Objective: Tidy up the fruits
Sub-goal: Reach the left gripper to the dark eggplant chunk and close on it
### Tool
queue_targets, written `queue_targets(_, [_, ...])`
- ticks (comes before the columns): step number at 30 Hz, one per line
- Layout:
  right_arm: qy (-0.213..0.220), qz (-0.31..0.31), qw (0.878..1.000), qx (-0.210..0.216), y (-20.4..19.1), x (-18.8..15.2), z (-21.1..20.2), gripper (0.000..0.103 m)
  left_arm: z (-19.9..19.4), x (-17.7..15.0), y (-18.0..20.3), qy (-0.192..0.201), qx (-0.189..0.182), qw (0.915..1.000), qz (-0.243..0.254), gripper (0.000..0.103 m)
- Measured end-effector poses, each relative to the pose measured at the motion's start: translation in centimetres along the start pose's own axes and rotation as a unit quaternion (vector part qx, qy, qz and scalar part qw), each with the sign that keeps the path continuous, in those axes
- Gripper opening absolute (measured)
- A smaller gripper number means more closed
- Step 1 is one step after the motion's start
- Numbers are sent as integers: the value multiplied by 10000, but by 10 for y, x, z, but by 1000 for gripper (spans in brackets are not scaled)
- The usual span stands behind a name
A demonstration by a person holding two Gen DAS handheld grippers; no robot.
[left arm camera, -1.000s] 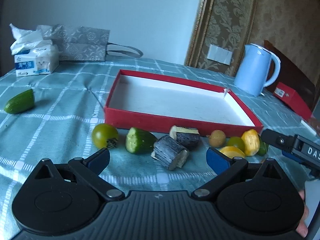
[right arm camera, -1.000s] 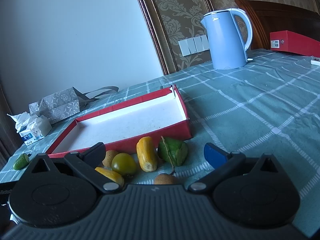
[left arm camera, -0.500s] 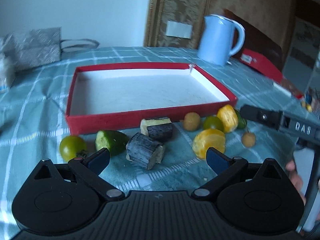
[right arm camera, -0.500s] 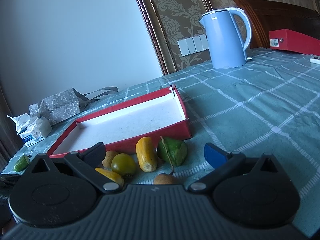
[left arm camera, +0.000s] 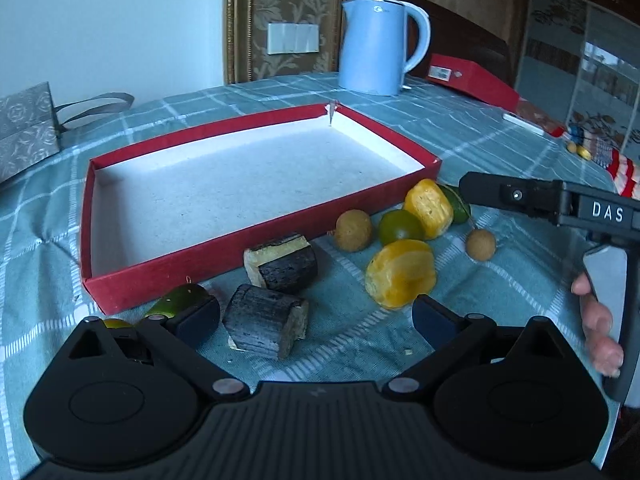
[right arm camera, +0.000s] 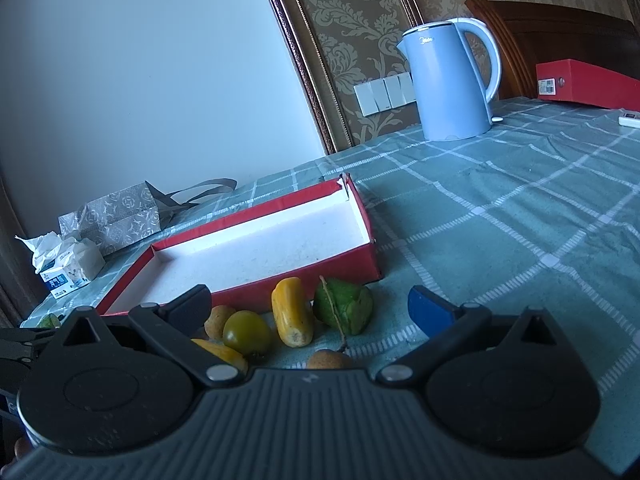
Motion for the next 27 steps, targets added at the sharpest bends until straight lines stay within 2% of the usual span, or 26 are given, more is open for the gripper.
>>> queue_targets(6, [-13, -27, 10000, 21, -1, 0, 1, 103, 1, 0, -1, 64, -107, 9999, 27, 100])
queue_targets(8, [-13, -14, 10000, 24, 0, 0, 1, 103, 1, -1, -1, 56, -55, 9999, 92, 88])
queue_targets(10, [-10, -9, 10000, 35, 0, -1, 1, 103, 1, -3, -2, 32, -31, 9999, 90, 68])
queue_targets(11, [-15, -8, 10000, 37, 0, -1, 1, 103, 2, -3, -4, 20, 41, 9999, 91, 63])
queue_targets(12, [-17, -7, 10000, 36, 0, -1, 2, 103, 2, -3, -6, 60, 108, 9999, 82, 54])
queue_targets(16, [6, -3, 10000, 37, 0, 0, 2, 103, -1, 0, -16, 164, 251, 9994, -175, 34])
queue_targets(19, [27, 14, 10000, 43, 1, 0, 1, 103, -4, 1, -21, 238, 278, 9985, -402, 33])
queue_targets(23, [57, 11, 9999, 110, 2, 1, 0, 103, -8, -3, -18, 390, 527, 9972, -372, 33])
queue_targets(27, [208, -432, 9988, 81, -2, 4, -9, 103, -16, -4, -19, 555, 532, 9955, -555, 32])
Point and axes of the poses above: each gripper's, at about its wrist camera, not at the fingertips, and z roughly the way its jaws point, y to its right, x to its top, the point moved 10 cm from there along z, roughly the way its jaws point, and after that the axes turned 12 degrees about -z, right-handed, at the moved point
